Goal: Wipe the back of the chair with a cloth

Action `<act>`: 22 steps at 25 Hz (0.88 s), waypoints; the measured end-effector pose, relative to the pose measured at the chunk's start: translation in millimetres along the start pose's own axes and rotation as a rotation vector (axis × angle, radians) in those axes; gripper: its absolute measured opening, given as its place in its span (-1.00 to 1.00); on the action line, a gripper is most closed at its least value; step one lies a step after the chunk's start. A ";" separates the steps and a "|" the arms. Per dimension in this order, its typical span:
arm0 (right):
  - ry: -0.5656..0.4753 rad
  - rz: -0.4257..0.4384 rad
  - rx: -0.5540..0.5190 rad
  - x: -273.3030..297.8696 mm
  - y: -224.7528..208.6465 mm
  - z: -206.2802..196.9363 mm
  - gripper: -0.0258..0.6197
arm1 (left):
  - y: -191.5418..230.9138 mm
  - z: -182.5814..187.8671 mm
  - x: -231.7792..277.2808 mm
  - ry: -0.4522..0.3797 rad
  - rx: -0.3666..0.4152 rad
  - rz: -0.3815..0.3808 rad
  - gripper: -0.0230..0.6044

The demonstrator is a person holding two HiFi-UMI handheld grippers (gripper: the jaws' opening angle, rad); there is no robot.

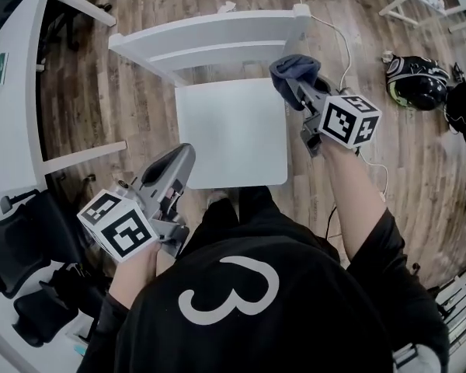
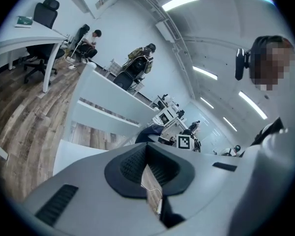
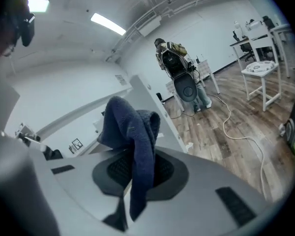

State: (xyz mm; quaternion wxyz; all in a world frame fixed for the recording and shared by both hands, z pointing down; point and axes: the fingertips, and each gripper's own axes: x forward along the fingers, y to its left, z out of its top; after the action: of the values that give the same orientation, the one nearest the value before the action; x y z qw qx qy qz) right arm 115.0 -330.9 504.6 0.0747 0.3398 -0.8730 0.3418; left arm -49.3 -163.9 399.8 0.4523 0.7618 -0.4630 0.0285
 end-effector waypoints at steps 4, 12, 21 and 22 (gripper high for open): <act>-0.090 0.088 -0.060 -65.1 48.7 19.4 -0.76 | -33.7 -3.6 18.6 0.029 0.124 -0.080 -0.88; -0.210 0.241 -0.134 -184.9 181.2 21.5 -0.76 | -106.6 -28.6 -29.5 -0.003 0.268 -0.267 -0.88; -0.295 0.303 -0.129 -278.1 368.7 -61.5 -0.76 | -149.0 -94.1 -208.7 -0.100 0.405 -0.375 -0.88; -0.305 0.310 -0.126 -286.4 387.1 -70.4 -0.76 | -153.4 -99.5 -230.3 -0.117 0.418 -0.381 -0.88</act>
State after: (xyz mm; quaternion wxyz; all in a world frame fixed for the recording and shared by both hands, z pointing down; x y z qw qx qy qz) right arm 75.4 77.2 242.4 -0.0906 0.2442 -0.9355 0.2386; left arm -31.0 88.7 250.3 0.2553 0.9120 -0.3210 -0.0064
